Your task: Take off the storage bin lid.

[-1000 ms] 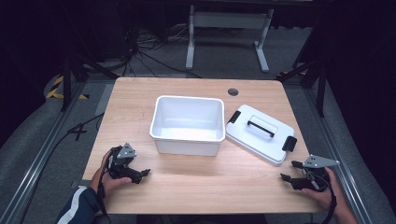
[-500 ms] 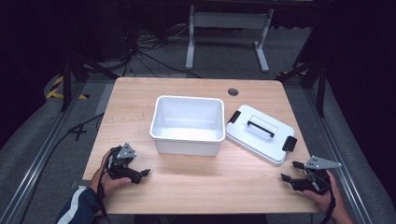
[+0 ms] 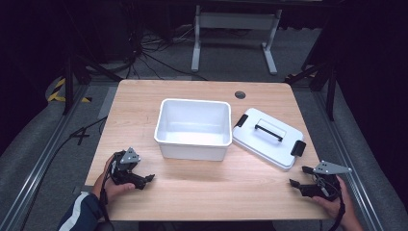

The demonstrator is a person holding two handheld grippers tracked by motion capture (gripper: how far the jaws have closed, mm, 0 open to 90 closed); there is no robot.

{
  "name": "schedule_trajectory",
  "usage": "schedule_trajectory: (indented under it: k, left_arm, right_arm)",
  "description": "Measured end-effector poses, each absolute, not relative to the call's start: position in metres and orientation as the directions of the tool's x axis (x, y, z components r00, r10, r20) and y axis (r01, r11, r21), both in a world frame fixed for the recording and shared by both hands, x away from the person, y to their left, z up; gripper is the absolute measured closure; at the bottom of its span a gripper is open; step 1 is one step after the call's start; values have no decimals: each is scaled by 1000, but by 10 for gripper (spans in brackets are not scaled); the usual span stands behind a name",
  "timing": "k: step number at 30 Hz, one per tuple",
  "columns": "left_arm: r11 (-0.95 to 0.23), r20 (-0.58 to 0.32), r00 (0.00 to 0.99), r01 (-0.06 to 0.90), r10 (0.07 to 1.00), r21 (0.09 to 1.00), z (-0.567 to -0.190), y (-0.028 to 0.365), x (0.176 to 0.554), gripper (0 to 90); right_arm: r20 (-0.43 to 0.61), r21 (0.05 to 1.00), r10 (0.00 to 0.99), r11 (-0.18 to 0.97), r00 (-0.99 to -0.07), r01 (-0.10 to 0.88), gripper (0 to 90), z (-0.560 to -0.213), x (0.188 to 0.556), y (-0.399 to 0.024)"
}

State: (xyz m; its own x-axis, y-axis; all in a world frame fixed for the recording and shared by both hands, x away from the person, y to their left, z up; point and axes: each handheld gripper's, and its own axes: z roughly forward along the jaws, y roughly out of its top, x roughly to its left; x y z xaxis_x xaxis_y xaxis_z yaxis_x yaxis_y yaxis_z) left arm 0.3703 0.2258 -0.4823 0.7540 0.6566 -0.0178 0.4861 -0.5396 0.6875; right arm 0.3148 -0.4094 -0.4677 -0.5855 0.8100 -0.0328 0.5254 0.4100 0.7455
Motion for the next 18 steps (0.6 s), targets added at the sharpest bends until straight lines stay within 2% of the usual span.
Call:
schedule_trajectory:
  k: [18]
  left_arm:
    - [-539, -23, 754, 490, 657, 685, -482, 226, 370, 6]
  right_arm:
    - [-34, 745, 811, 410, -584, 526, 210, -468, 315, -409]
